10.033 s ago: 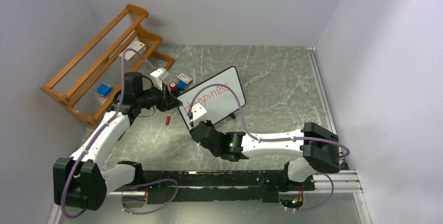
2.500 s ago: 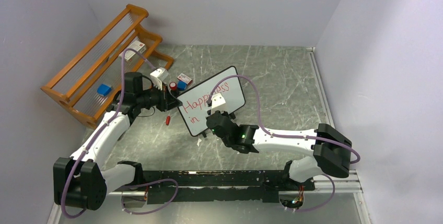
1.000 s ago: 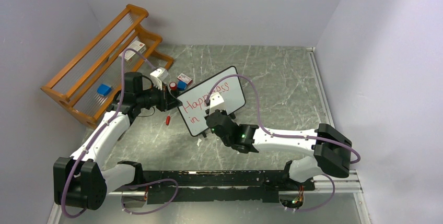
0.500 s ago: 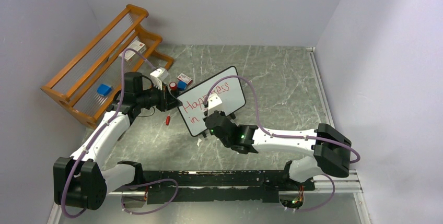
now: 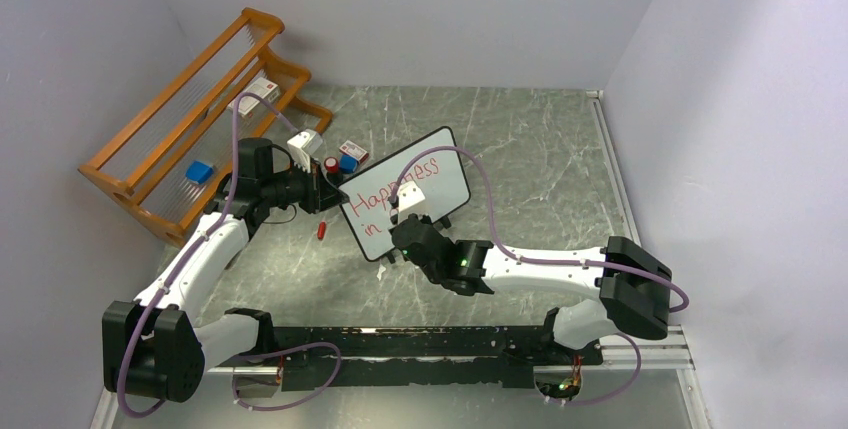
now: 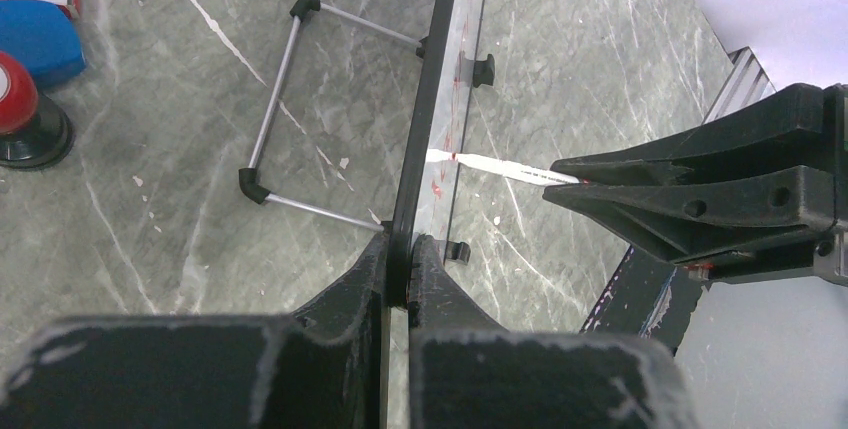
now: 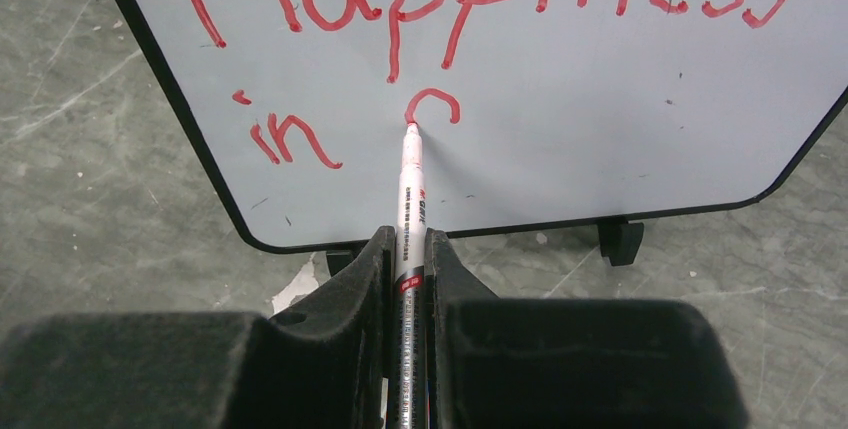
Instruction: Write a sentence on the whiteboard
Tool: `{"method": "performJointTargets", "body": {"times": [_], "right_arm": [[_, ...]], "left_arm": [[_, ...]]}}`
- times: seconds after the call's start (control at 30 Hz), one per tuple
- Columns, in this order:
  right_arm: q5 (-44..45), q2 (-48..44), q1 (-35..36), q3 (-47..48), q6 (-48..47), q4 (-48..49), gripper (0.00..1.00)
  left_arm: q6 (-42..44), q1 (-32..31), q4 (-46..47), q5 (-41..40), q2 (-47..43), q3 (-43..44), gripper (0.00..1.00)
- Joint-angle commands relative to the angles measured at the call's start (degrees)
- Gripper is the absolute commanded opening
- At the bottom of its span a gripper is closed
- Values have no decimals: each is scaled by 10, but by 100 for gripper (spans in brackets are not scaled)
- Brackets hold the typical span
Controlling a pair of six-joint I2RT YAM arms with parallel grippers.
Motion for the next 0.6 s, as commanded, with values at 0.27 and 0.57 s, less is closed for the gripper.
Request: {"method": "performJointTargets", "body": {"times": [0.27, 0.57], "right_arm": [[32, 3, 1, -9, 9, -6, 0], [46, 2, -2, -7, 10, -4, 0]], "left_arm": [[34, 2, -52, -57, 16, -9, 5], [33, 2, -52, -56, 17, -9, 5]]}}
